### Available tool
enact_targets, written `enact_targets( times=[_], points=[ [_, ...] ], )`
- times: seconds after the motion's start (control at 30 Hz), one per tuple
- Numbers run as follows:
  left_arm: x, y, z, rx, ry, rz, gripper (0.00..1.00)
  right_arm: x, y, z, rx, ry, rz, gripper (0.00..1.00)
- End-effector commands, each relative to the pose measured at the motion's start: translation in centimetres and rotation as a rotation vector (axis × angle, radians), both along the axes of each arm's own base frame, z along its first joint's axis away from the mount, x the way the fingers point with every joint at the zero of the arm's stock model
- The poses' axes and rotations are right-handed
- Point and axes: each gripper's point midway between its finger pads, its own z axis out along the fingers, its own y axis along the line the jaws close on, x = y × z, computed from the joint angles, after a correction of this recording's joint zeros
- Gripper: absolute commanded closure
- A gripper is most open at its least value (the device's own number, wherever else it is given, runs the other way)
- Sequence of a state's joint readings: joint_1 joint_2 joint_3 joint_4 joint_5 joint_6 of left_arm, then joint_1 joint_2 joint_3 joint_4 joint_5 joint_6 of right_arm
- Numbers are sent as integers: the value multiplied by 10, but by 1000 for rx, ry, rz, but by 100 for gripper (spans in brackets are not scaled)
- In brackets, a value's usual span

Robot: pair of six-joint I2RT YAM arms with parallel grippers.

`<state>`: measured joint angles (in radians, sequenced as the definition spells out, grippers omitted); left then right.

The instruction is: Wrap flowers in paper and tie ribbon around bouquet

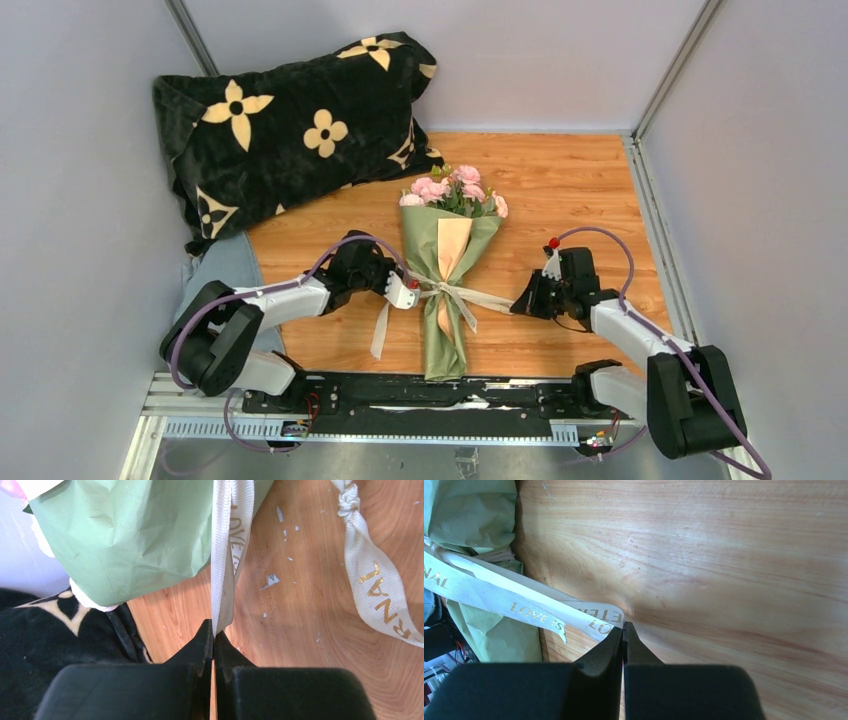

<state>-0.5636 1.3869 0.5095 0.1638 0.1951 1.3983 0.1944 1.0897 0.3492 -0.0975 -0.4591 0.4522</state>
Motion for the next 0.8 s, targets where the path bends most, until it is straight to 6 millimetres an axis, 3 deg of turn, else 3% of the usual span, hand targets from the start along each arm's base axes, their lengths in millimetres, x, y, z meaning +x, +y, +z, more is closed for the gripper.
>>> enact_targets(
  times=[0.0, 0.13, 0.17, 0.2, 0.23, 0.3, 0.37, 0.47, 0.57, 0.67, 0.77],
  points=[
    [-3, 9, -5, 14, 12, 13, 100, -8, -15, -13, -56, 57, -32, 100],
    [-7, 11, -8, 23, 24, 4, 100, -4, -16, -9, -50, 36, -33, 100],
    [-11, 9, -8, 22, 32, -19, 100, -1, -14, -5, -44, 18, -18, 95],
    [-15, 9, -10, 24, 47, -35, 99, 0, -13, -2, -40, 12, -7, 84],
    [-20, 7, -9, 23, 58, -57, 83, 3, -12, 4, -46, 4, 6, 73],
    [-29, 4, -5, 14, 73, -76, 40, 10, -17, 16, -88, -7, 24, 58],
    [-34, 6, 2, 13, 84, -56, 25, 25, -25, 37, -149, -57, 19, 47],
    [-39, 16, 15, -20, 137, 54, 17, 52, -38, 71, -231, -187, -11, 37],
    [-34, 26, 45, -147, 166, 261, 12, 74, -47, 101, -291, -299, -30, 34],
    [-29, 43, 81, -398, 215, 557, 4, 91, -54, 119, -334, -405, -46, 33],
    [-27, 61, 100, -629, 268, 752, 1, 101, -64, 126, -361, -474, -122, 32]
  ],
)
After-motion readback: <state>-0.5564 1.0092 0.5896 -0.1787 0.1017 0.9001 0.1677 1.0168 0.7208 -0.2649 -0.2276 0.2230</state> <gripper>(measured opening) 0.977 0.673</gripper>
